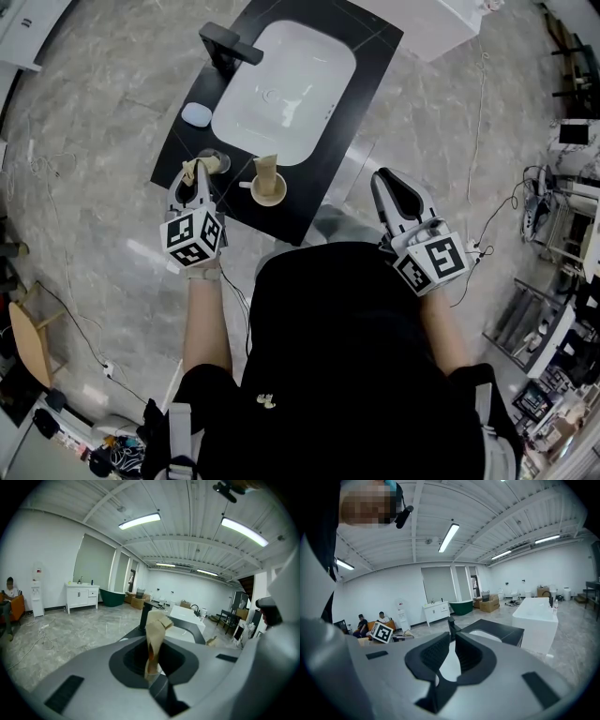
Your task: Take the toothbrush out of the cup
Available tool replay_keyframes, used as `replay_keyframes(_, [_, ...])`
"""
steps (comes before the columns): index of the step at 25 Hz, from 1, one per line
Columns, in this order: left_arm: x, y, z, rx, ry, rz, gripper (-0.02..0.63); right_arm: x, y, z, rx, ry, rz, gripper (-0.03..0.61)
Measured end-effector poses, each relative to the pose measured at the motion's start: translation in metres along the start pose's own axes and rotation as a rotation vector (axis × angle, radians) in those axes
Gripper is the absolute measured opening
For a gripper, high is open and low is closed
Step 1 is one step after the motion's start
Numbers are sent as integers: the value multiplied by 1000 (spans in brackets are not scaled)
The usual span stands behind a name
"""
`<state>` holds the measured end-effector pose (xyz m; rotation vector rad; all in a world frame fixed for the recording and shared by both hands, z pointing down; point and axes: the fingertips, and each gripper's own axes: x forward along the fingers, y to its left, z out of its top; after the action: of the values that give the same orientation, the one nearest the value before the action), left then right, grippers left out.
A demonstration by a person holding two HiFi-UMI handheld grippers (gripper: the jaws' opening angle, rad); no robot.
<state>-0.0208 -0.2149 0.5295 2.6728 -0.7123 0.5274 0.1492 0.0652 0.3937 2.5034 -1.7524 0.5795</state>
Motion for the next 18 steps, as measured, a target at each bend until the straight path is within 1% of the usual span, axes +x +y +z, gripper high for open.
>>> replay_keyframes(5, [-13,-4,22,-33,-13,8,46,-2,-1,4,10,-15,19,49])
replay_keyframes(10, [-28,-13,51,-18,-30,13,46,3,-1,8,29,-37,49,49])
replay_keyframes(18, [-58,-32,108,-3,-84,18,46,14,1,11,49,-53,104,49])
